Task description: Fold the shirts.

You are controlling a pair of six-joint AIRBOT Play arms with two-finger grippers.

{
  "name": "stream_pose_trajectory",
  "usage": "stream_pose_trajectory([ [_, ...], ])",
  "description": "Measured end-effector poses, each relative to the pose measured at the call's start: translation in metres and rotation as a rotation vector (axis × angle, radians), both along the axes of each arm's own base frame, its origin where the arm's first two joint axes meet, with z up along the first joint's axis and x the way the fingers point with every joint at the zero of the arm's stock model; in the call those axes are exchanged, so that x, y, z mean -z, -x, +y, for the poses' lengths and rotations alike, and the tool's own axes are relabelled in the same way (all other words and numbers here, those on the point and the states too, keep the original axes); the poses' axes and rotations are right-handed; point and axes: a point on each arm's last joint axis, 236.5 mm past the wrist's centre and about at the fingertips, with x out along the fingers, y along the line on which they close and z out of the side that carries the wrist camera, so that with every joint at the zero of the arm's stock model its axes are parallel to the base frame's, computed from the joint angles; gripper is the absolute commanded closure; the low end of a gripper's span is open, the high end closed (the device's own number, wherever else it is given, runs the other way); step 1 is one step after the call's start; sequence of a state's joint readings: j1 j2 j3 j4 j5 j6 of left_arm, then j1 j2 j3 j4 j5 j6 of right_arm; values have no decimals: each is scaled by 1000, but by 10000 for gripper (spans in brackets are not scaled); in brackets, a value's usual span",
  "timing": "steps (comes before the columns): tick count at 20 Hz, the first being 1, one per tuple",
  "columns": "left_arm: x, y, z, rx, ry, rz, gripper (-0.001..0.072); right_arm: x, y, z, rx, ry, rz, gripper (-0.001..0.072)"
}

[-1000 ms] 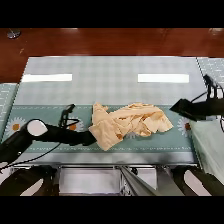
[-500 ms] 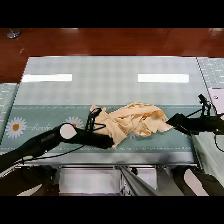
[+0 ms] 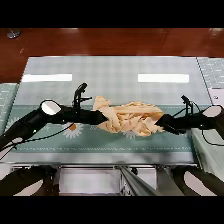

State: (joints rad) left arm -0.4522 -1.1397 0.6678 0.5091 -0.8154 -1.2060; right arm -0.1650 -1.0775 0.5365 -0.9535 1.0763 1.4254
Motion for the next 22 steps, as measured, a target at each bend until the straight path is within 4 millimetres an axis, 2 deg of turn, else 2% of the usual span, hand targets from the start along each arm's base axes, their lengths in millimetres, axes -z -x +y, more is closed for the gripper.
stream_pose_trajectory([
  [1,-1,-2,2,-4,2,-2,685,2,-7,4,3,-7,-3,96],
  [2,-1,-3,3,-3,2,-1,685,4,-14,10,8,-18,-7,140],
  [3,-2,-3,3,2,5,0,685,6,-20,15,7,-29,-4,341],
  [4,-2,-4,4,0,4,-3,685,9,-25,21,4,-39,2,633],
  [5,-3,-6,5,-4,4,-8,685,10,-32,26,0,-45,-1,687],
  [7,-10,-17,11,-20,10,-33,685,4,-46,36,-39,-57,-22,687],
  [9,-35,-40,21,-53,34,-99,685,-24,-74,41,-88,-70,-97,687],
  [10,-55,-55,28,-77,51,-148,685,-50,-95,40,-112,-66,-164,687],
  [12,-115,-94,51,-155,87,-297,685,-120,-138,35,-148,-44,-335,688],
  [14,-190,-123,80,-228,118,-470,685,-210,-171,26,-175,5,-544,687],
  [15,-231,-133,98,-271,130,-567,685,-259,-178,23,-191,37,-651,687],
  [17,-304,-136,130,-341,135,-739,685,-347,-169,16,-217,115,-838,687],
  [19,-372,-122,160,-405,126,-907,685,-415,-137,11,-234,198,-986,687],
  [21,-421,-95,180,-442,104,-1037,685,-463,-95,3,-231,287,-1096,687],
  [22,-440,-80,188,-459,82,-1094,686,-479,-73,0,-227,322,-1133,687],
])
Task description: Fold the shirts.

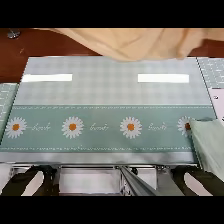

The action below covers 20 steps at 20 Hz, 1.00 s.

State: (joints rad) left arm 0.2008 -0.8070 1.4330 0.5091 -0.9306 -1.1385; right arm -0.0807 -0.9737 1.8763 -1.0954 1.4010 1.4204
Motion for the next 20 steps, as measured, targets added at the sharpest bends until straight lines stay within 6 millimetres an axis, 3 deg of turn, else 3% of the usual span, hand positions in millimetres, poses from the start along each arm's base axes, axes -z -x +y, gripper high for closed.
stream_pose_trajectory([
  [2,-20,32,10,-58,-73,-65,685,-21,43,-7,35,44,-57,687],
  [4,-14,58,17,-119,-165,-51,685,-25,78,-13,67,76,-62,687],
  [6,8,77,23,-167,-235,22,685,-14,104,-17,85,88,-16,687],
  [8,43,90,24,-174,-263,125,685,14,119,-16,83,85,80,687],
  [11,111,93,24,-147,-240,308,685,84,129,-7,41,56,294,687],
  [14,186,87,16,-70,-180,493,686,172,125,-6,48,22,512,687],
  [17,251,69,10,-26,-117,634,685,249,104,-8,86,-31,640,687],
  [20,291,34,2,-13,-72,705,685,306,66,-12,145,-83,709,687],
])
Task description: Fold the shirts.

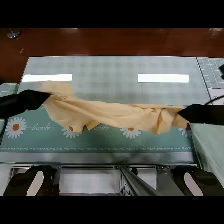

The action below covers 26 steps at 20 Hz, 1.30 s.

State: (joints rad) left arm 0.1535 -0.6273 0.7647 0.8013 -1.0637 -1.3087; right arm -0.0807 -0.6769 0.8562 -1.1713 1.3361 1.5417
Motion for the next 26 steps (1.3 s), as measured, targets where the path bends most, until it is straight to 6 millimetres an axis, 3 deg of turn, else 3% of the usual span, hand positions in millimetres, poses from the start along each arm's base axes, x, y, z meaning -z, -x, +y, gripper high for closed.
stream_pose_trajectory([
  [5,54,-80,-16,-26,6,72,682,73,-78,-11,108,-31,85,686],
  [6,64,-96,-21,-26,7,91,605,82,-97,-12,123,-42,97,680],
  [7,69,-112,-24,-31,13,98,273,88,-114,-12,133,-51,105,443],
  [8,74,-127,-28,-33,19,105,15,92,-132,-14,142,-59,109,79],
  [11,77,-159,-32,-5,26,132,7,89,-172,-24,159,-96,134,94],
  [13,79,-164,-13,12,-13,178,7,77,-182,-49,172,-97,152,95],
  [15,90,-150,24,-2,-62,280,7,70,-172,-91,205,-62,183,95],
  [17,104,-130,61,-49,-80,372,7,77,-141,-135,271,-28,256,96],
  [18,117,-113,77,-79,-73,432,7,85,-124,-147,304,-32,287,96],
  [20,144,-73,82,-101,-8,554,7,102,-93,-141,328,-108,333,96],
  [22,171,-40,70,-113,81,632,7,120,-73,-117,312,-192,342,96],
  [24,192,-21,49,-127,179,665,8,135,-57,-89,277,-253,356,96],
  [26,205,-15,30,-141,248,654,9,146,-48,-67,238,-276,367,96],
])
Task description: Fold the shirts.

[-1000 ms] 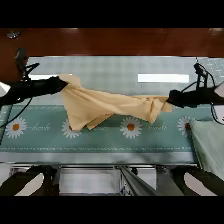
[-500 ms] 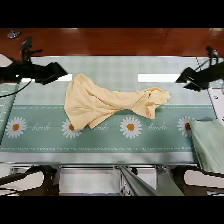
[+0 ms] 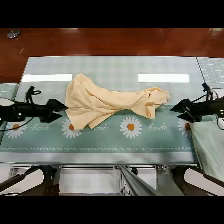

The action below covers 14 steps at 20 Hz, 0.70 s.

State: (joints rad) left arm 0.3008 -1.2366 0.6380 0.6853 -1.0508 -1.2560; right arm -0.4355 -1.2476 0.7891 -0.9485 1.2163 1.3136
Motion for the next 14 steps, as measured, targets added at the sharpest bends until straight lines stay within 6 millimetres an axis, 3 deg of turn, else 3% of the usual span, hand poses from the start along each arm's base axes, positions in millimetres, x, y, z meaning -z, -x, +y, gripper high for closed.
stream_pose_trajectory([
  [7,23,8,-70,48,69,-13,10,17,8,53,-105,-23,10,96],
  [8,24,7,-77,54,73,-13,75,20,9,59,-114,-25,17,96],
  [9,25,4,-81,61,69,-18,390,22,9,65,-123,-27,23,96],
  [10,27,-2,-82,65,52,-31,653,24,10,71,-135,-27,27,96],
  [11,27,-6,-82,84,32,-50,684,26,10,77,-142,-27,32,96],
  [14,8,-23,-92,121,49,-121,685,29,6,92,-151,-19,21,96],
])
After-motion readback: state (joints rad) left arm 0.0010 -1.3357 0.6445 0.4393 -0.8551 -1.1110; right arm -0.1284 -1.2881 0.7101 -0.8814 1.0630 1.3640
